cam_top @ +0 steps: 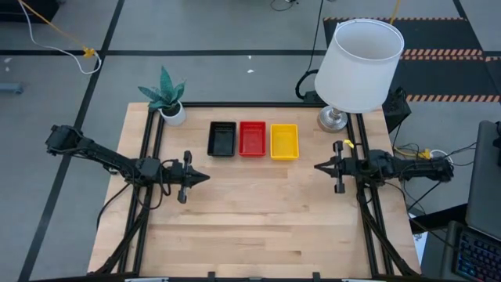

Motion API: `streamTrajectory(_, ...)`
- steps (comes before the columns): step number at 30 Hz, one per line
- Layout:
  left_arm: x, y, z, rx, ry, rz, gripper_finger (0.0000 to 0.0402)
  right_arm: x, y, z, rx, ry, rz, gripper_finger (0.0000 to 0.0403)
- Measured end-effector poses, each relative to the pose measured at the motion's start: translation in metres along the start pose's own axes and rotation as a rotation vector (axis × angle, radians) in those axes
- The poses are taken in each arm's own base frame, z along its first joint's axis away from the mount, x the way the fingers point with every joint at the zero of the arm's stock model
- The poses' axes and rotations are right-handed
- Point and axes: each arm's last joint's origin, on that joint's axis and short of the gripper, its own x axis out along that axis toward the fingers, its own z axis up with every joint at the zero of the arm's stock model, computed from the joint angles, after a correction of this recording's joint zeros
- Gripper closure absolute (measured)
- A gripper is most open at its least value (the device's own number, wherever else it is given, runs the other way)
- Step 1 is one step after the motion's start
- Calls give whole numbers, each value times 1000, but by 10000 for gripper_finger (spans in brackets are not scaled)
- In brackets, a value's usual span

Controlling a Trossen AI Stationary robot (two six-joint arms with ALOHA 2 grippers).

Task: Stack baskets by color
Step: Return to Home Position

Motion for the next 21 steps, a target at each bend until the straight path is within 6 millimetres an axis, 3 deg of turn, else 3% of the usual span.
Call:
streamTrajectory(14, 0, 0, 1, 26, -6, 0, 394, 0, 1, -2, 27, 12, 41, 402)
streamTrajectory(21, 0, 0, 1, 53, -13, 1, 394, 0, -1, -1, 6, 16, -38, 402)
